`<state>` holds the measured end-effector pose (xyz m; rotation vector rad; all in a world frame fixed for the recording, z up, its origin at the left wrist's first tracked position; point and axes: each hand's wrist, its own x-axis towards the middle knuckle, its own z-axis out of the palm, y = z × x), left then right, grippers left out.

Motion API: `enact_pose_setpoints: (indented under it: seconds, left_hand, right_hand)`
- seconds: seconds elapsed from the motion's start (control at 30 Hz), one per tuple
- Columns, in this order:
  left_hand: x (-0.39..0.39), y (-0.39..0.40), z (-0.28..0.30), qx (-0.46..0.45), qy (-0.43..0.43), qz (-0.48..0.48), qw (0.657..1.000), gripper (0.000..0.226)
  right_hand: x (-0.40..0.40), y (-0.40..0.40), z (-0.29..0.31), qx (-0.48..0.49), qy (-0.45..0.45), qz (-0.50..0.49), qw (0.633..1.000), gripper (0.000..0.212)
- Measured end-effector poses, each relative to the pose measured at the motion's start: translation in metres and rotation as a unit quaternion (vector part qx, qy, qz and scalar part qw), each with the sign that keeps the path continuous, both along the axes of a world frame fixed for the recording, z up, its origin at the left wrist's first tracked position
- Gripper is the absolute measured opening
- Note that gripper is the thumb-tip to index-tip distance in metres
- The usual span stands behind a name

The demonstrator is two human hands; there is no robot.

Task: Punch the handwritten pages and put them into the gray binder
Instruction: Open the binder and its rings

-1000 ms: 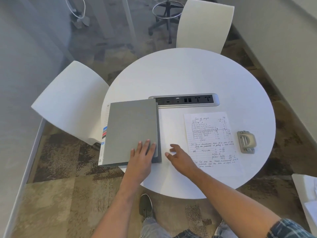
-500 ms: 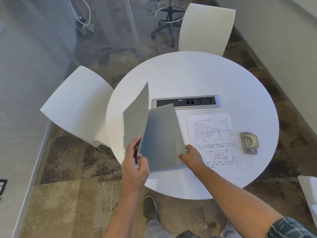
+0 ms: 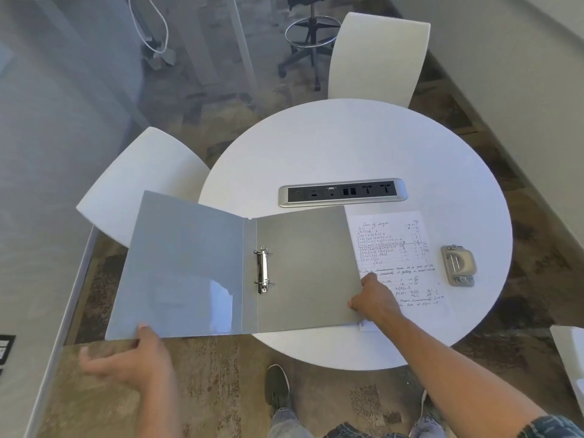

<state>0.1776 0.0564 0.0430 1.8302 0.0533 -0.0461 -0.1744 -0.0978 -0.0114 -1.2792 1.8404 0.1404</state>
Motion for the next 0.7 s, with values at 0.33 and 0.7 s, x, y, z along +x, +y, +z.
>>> enact_pose_setpoints:
  seconds: [0.33,0.7]
  left_hand:
    - [-0.003,-0.031,-0.045,0.518,-0.350,-0.504,0.596,0.074]
    - [-0.072,-0.076,-0.072,0.542,-0.196,-0.623,0.529,0.062]
  right_hand:
    - [-0.001,-0.004,0.034,0.041,0.086,0.178,0.979,0.012]
    - [-0.004,0.000,0.017,-0.057,0.231,0.272,0.932,0.040]
